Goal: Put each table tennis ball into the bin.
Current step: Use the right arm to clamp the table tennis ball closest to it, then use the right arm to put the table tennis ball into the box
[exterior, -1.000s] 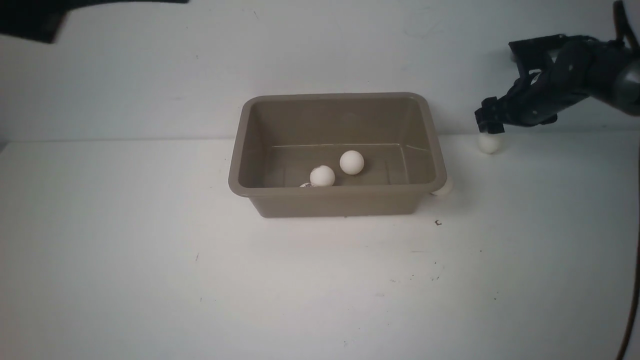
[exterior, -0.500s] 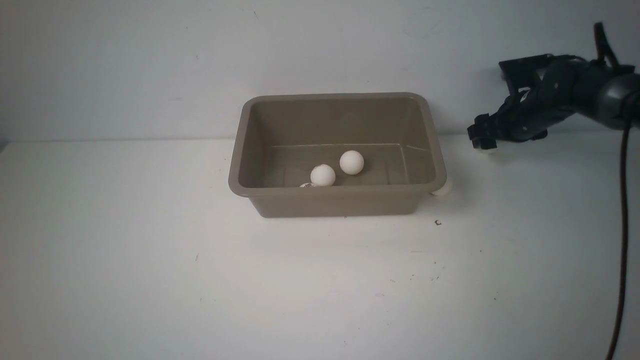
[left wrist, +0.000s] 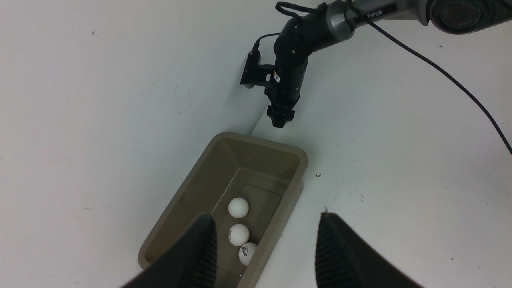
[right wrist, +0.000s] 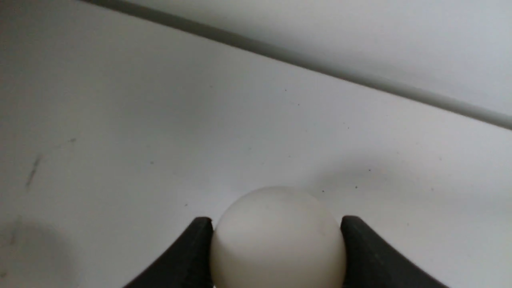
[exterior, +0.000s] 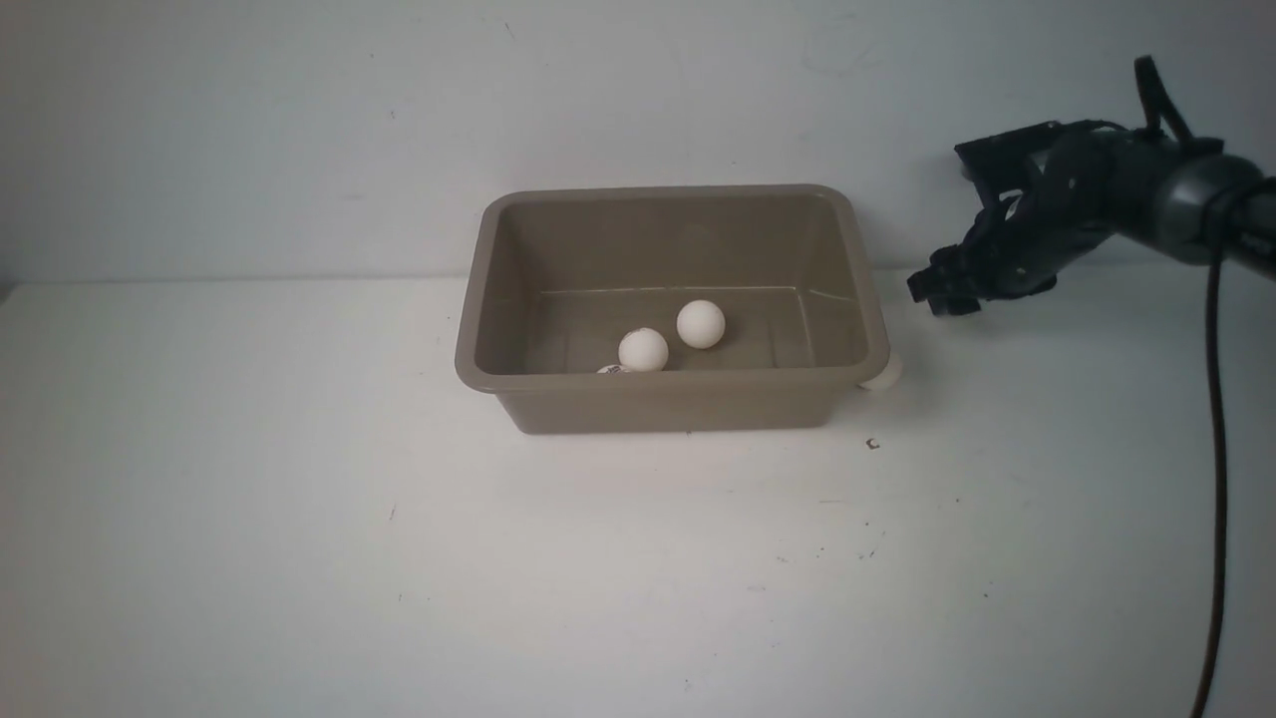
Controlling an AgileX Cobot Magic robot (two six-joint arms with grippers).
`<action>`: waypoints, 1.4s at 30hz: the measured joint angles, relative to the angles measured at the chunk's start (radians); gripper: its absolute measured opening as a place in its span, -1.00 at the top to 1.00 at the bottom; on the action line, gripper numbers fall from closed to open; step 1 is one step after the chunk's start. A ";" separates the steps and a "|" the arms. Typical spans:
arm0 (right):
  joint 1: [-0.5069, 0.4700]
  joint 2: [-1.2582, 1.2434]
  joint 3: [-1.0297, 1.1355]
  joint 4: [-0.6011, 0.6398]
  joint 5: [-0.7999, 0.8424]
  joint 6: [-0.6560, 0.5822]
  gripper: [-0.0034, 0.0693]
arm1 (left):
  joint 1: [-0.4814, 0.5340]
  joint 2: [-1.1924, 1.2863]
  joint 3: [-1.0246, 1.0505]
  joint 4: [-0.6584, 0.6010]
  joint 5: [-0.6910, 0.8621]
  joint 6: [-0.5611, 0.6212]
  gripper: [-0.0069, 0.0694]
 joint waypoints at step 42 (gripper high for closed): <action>0.348 -0.189 0.000 0.260 0.046 -0.316 -0.57 | 0.000 -0.273 0.056 0.185 0.000 -0.097 0.12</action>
